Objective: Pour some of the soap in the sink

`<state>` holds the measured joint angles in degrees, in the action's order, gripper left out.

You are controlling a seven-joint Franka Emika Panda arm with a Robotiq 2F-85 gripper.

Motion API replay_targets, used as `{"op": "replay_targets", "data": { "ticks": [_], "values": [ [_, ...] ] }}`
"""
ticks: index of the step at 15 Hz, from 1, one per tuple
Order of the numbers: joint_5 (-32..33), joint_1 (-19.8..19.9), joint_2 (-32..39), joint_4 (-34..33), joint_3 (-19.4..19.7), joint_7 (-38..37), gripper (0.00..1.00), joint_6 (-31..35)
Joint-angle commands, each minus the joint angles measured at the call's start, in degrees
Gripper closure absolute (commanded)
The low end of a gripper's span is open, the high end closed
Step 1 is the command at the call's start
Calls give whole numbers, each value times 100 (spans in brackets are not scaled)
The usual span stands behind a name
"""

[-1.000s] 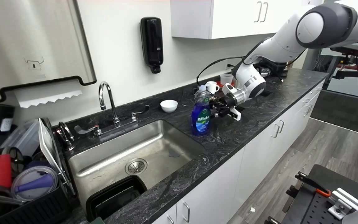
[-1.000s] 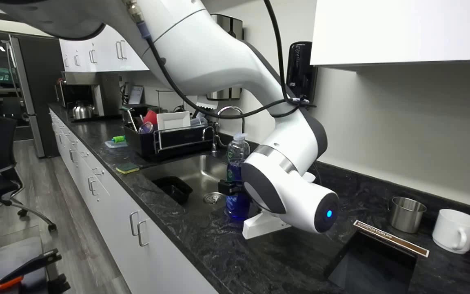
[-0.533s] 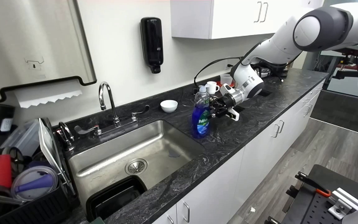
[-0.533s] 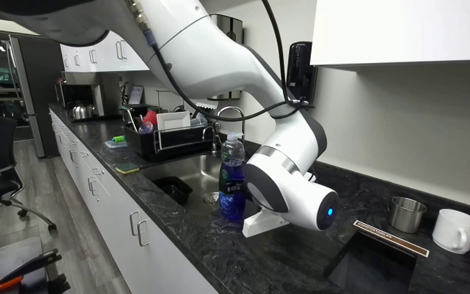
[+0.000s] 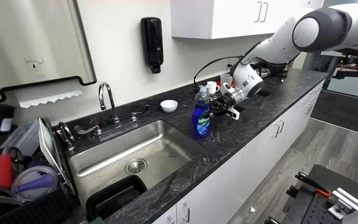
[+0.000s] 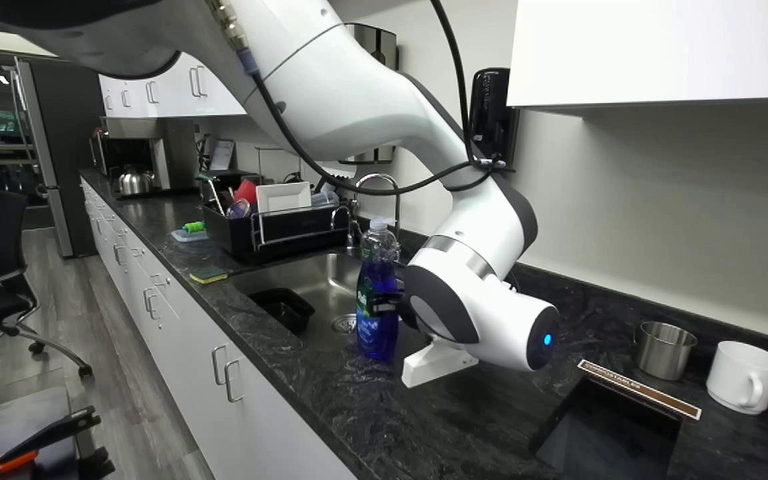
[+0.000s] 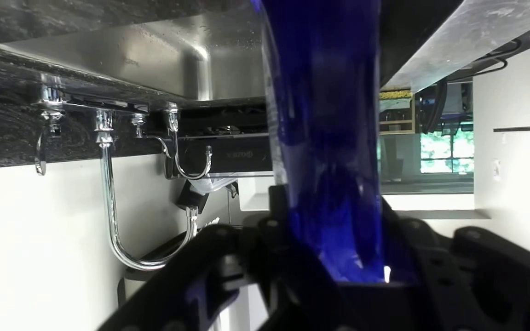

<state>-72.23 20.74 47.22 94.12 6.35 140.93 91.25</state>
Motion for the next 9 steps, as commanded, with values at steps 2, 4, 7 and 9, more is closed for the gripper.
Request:
{"op": "replay_targets", "data": {
  "ticks": [2,4,7,9],
  "values": [
    [240,-225,-79,-145,207,-254,84,289],
    [382,-305,-124,-211,246,-349,86,460],
    [675,-416,-202,-307,279,-500,86,700],
    [929,-477,-287,-353,288,-592,86,862]
  ]
}}
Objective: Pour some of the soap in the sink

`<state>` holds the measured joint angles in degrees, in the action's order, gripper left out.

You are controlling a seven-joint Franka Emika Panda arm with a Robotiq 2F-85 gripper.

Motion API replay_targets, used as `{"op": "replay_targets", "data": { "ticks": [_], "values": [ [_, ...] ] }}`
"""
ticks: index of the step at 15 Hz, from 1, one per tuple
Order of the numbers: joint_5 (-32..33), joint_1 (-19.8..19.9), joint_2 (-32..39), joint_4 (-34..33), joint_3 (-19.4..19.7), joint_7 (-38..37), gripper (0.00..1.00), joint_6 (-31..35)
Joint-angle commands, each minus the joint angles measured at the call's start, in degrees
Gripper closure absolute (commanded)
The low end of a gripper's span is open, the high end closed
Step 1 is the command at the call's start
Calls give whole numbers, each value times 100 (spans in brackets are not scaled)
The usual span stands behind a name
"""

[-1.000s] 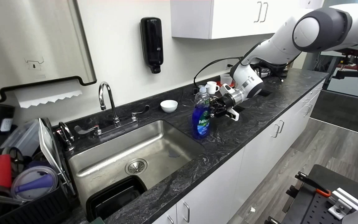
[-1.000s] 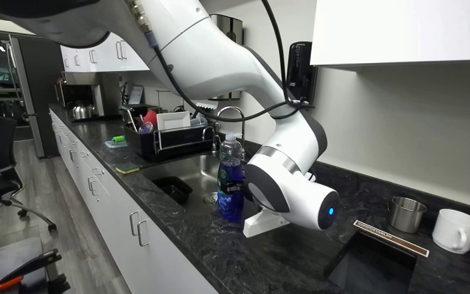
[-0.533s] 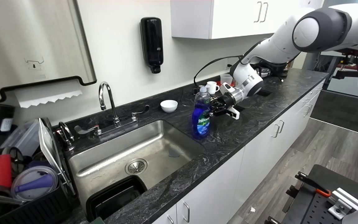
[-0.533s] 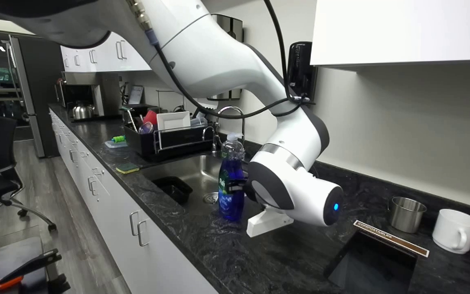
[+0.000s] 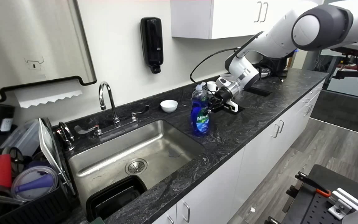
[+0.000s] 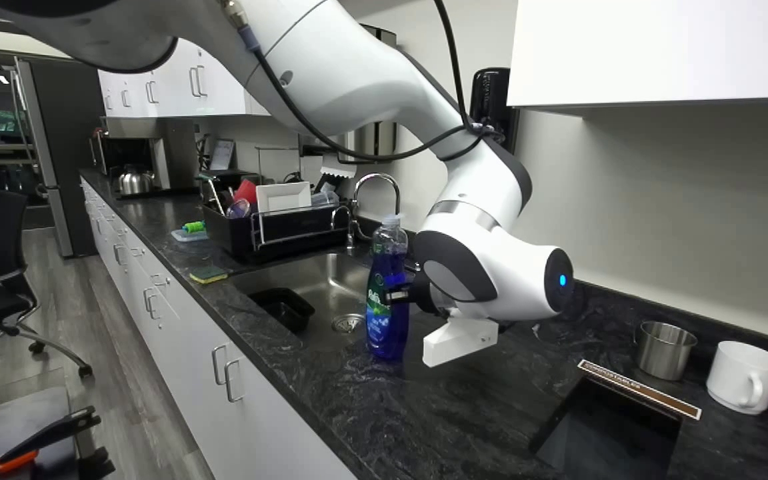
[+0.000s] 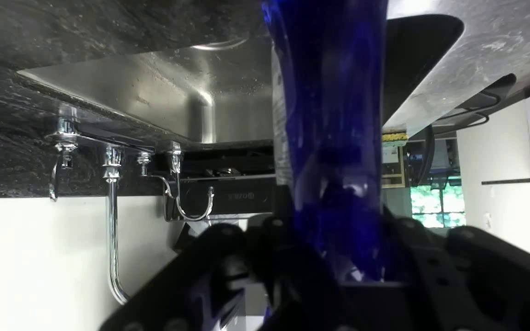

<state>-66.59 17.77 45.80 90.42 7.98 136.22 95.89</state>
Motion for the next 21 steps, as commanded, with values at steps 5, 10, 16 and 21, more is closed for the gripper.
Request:
{"op": "replay_targets", "data": {
  "ticks": [5,10,16,21],
  "values": [
    [963,-238,-380,27,78,-258,86,885],
    [1318,-217,-526,110,-5,-268,86,1165],
    [1591,-227,-776,397,-94,-226,86,1313],
    [1833,-274,-1122,820,-192,-185,86,1450]
  ]
}}
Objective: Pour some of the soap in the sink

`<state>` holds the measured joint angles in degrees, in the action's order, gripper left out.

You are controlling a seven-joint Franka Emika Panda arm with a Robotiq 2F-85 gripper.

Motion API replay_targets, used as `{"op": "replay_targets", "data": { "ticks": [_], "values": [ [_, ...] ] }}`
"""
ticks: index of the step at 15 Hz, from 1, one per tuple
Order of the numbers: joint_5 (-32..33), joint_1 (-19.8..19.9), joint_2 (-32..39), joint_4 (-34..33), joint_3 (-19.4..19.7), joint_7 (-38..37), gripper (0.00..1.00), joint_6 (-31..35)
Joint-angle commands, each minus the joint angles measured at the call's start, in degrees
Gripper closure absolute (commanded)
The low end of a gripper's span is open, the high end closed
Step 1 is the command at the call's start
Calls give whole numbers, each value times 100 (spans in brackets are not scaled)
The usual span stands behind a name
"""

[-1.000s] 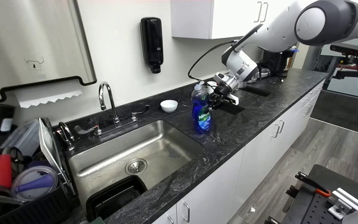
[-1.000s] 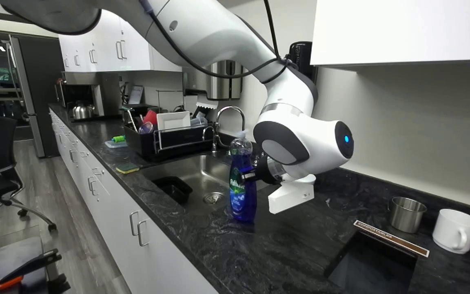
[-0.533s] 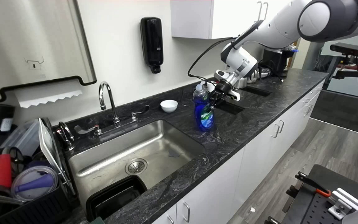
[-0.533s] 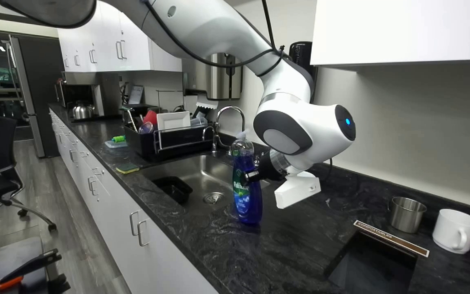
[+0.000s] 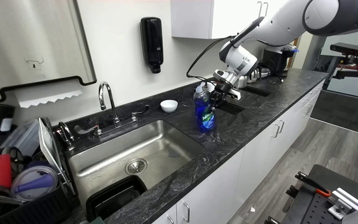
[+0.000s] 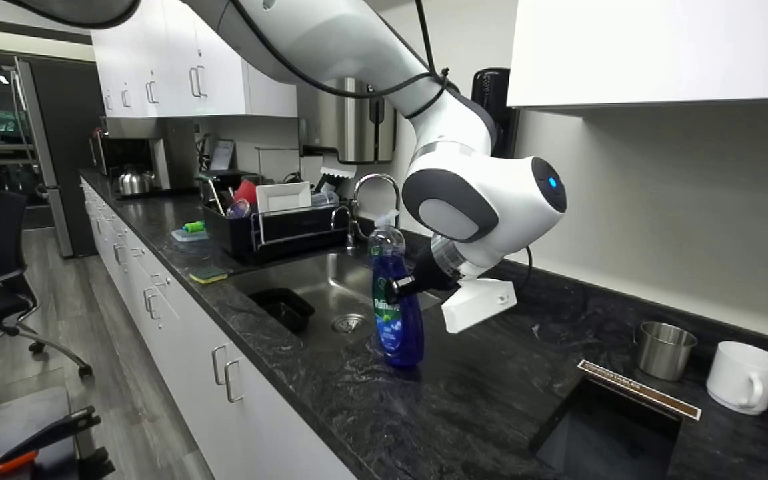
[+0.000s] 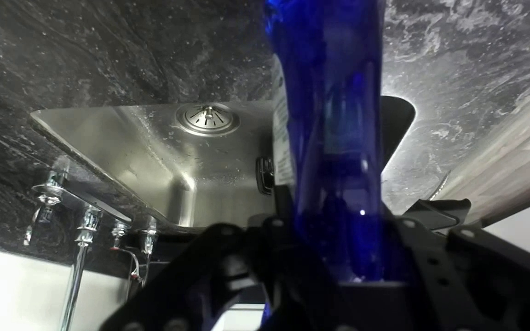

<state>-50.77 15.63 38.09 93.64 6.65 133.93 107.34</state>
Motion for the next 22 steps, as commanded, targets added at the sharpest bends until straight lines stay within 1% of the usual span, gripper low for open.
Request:
{"op": "replay_targets", "data": {
  "ticks": [1,6,11,17,22],
  "values": [
    [302,-64,-414,591,-81,45,86,332],
    [485,-128,-713,1007,-124,23,86,488],
    [687,-283,-953,1308,-109,-67,86,1140],
    [1120,-401,-1066,1439,-174,-337,86,1706],
    [1583,-453,-979,1349,-298,-818,86,1868]
  ]
}}
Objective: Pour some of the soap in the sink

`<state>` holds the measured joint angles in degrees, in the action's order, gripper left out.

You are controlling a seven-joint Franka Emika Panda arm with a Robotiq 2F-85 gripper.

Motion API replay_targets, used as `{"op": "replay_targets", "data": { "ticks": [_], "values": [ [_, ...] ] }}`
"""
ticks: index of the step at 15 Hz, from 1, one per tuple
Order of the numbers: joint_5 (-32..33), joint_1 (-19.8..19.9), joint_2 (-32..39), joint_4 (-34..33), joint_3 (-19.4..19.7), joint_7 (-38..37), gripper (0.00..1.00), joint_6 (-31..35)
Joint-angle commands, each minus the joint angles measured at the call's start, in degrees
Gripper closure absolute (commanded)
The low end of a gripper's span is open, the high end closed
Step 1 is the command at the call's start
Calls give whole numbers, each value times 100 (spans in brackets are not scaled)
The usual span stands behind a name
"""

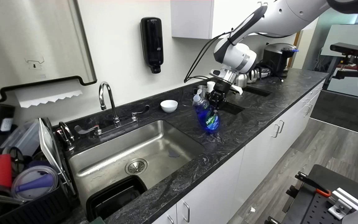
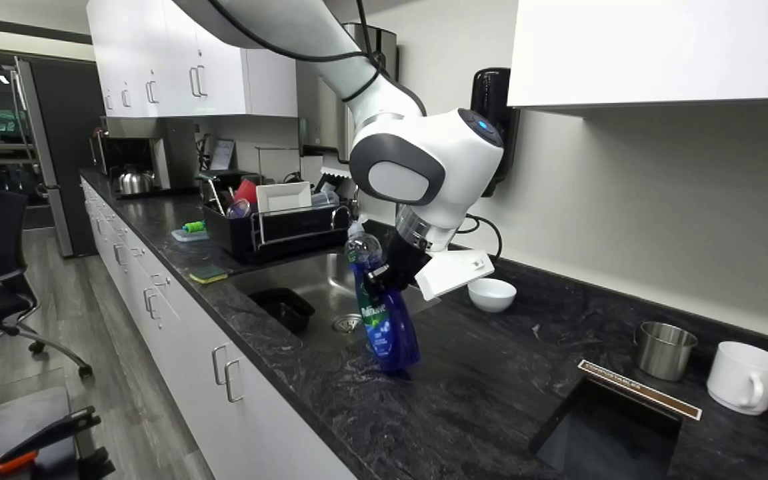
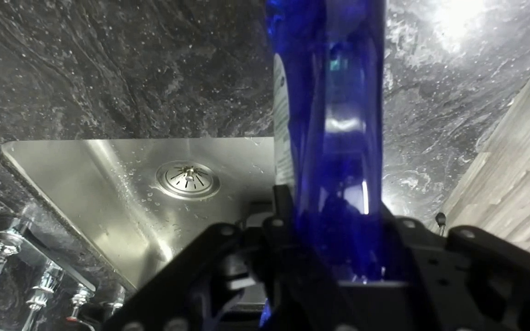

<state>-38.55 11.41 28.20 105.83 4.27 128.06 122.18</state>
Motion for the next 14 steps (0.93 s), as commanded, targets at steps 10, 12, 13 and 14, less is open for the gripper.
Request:
{"op": "replay_targets", "data": {
  "ticks": [10,12,13,14],
  "values": [
    [1382,-23,117,71,-255,-983,86,646],
    [1575,-21,133,79,-274,-1090,86,703],
    [1691,-22,152,90,-278,-1151,86,741],
    [1807,-16,185,91,-286,-1199,86,763]
  ]
}}
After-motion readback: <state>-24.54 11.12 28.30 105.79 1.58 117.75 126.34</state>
